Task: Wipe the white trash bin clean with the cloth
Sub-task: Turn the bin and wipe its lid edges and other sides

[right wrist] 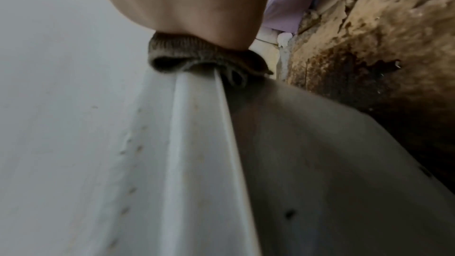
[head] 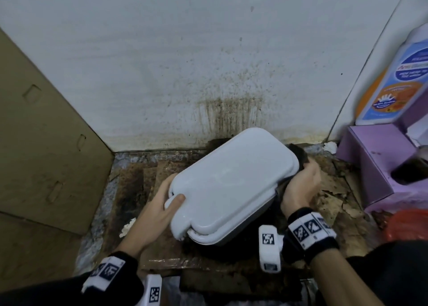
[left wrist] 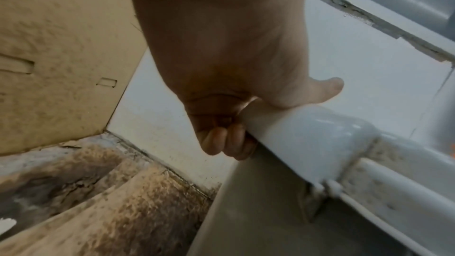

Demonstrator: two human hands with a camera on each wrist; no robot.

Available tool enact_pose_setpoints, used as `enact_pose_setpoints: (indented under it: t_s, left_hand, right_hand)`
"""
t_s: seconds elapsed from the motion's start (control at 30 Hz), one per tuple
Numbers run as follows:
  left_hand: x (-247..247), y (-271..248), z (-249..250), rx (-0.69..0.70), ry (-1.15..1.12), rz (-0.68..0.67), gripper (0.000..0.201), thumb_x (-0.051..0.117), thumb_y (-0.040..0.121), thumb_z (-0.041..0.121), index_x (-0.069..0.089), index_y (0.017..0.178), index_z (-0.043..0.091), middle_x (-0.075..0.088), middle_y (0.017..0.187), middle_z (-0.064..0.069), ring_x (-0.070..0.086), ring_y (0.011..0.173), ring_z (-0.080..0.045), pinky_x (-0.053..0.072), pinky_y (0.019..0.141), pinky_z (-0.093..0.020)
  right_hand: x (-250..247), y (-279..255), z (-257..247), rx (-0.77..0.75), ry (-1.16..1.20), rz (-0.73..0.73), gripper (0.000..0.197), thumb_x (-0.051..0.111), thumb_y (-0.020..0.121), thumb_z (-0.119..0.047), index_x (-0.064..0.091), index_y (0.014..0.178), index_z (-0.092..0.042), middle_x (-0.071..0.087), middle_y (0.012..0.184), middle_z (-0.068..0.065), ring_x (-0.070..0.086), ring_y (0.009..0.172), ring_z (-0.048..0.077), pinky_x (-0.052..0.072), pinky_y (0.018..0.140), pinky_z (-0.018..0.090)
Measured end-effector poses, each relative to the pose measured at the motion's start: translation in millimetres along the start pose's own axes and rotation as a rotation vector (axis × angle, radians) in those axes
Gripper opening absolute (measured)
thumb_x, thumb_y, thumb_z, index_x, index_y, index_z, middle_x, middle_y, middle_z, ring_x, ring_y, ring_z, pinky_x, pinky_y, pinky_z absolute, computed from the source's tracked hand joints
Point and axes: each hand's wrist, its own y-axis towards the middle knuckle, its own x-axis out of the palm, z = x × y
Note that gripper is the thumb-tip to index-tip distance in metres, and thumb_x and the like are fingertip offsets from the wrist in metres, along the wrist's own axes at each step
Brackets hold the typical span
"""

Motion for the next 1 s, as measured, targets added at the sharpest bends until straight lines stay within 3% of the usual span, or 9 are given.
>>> enact_pose_setpoints:
  t_s: [0.13, 0.27, 0.37, 0.43, 0.53, 0.67, 0.77, 0.9, 1.0]
  left_hand:
    - [-1.6, 22.6, -1.9, -0.075, 0.039, 0.067, 0.048, 0.036, 0.087, 0.089, 0.040, 0.124, 0.060, 0.071, 0.119, 0.007, 0.073, 0.098, -0.012, 0.058, 0.082, -0.046]
    - [-0.4, 25.9, -4.5, -0.132, 0.035, 0.111, 0.049, 0.037, 0.096, 0.076, 0.045, 0.130, 0.042, 0.070, 0.121, -0.003, 0.069, 0.100, -0.018, 0.053, 0.080, -0.042]
    - [0.1, 23.2, -7.3, -0.160, 0.094, 0.145, 0.063, 0.033, 0.089, 0.089, 0.048, 0.127, 0.041, 0.072, 0.111, -0.002, 0.070, 0.096, -0.023, 0.055, 0.082, -0.046]
    - [0.4, 18.1, -8.6, -0.194, 0.208, 0.221, 0.077, 0.024, 0.081, 0.097, 0.050, 0.118, 0.035, 0.071, 0.098, -0.006, 0.068, 0.087, -0.031, 0.052, 0.072, -0.046]
    - [10.2, 6.4, -1.8, -0.270, 0.260, 0.275, 0.081, 0.018, 0.086, 0.093, 0.051, 0.094, 0.020, 0.059, 0.086, -0.011, 0.059, 0.078, -0.034, 0.039, 0.064, -0.041]
    - [21.3, 3.8, 4.9, -0.293, 0.288, 0.264, 0.093, 0.021, 0.081, 0.097, 0.055, 0.107, 0.015, 0.066, 0.101, -0.011, 0.064, 0.089, -0.035, 0.043, 0.068, -0.041]
    - [15.2, 13.2, 9.8, -0.257, 0.329, 0.265, 0.103, 0.017, 0.071, 0.104, 0.055, 0.110, 0.017, 0.068, 0.104, -0.015, 0.065, 0.091, -0.037, 0.045, 0.070, -0.042]
    - [4.4, 32.6, 26.8, -0.162, 0.371, 0.232, 0.095, 0.021, 0.079, 0.097, 0.057, 0.129, 0.025, 0.069, 0.120, -0.012, 0.064, 0.109, -0.038, 0.051, 0.086, -0.048]
    - [-1.7, 52.6, 26.7, -0.137, 0.364, 0.169, 0.101, 0.020, 0.076, 0.101, 0.056, 0.139, 0.030, 0.069, 0.128, -0.007, 0.063, 0.117, -0.036, 0.052, 0.095, -0.052]
  right_hand:
    - [-15.6, -21.2, 15.2, -0.024, 0.029, 0.140, 0.044, 0.035, 0.099, -0.019, 0.064, 0.132, -0.013, 0.065, 0.126, 0.008, 0.059, 0.113, 0.026, 0.046, 0.096, 0.032]
    - [-20.7, -14.9, 12.9, 0.002, -0.056, 0.002, 0.044, 0.035, 0.101, -0.017, 0.058, 0.138, -0.014, 0.060, 0.127, 0.001, 0.054, 0.116, 0.020, 0.040, 0.095, 0.028]
    - [-20.5, 13.2, 11.8, 0.086, -0.159, -0.163, 0.045, 0.038, 0.096, -0.026, 0.065, 0.130, -0.020, 0.066, 0.125, -0.001, 0.058, 0.117, 0.022, 0.046, 0.104, 0.038]
    - [-20.9, 31.2, 10.1, 0.143, -0.179, -0.278, 0.039, 0.041, 0.093, -0.028, 0.074, 0.114, -0.021, 0.074, 0.115, 0.004, 0.067, 0.108, 0.027, 0.054, 0.095, 0.044]
    - [-21.9, 35.8, -5.9, 0.164, -0.220, -0.415, 0.034, 0.043, 0.099, -0.019, 0.077, 0.103, -0.017, 0.078, 0.100, 0.006, 0.070, 0.086, 0.023, 0.051, 0.073, 0.035]
    - [-28.9, 25.7, -8.1, 0.091, -0.202, -0.412, 0.040, 0.039, 0.099, -0.016, 0.073, 0.119, -0.018, 0.076, 0.111, 0.002, 0.070, 0.101, 0.021, 0.051, 0.077, 0.032]
    - [-37.1, 17.3, 0.9, 0.087, -0.159, -0.322, 0.039, 0.040, 0.097, -0.021, 0.072, 0.117, -0.025, 0.074, 0.115, -0.002, 0.067, 0.109, 0.020, 0.052, 0.086, 0.035]
    - [-51.2, -2.4, 10.2, 0.091, -0.053, -0.143, 0.043, 0.039, 0.094, -0.023, 0.070, 0.124, -0.023, 0.070, 0.120, -0.003, 0.063, 0.115, 0.020, 0.051, 0.099, 0.038]
    - [-61.1, -21.5, 6.8, 0.048, -0.008, -0.076, 0.037, 0.039, 0.100, -0.016, 0.067, 0.122, -0.022, 0.067, 0.109, -0.011, 0.061, 0.103, 0.010, 0.047, 0.084, 0.016]
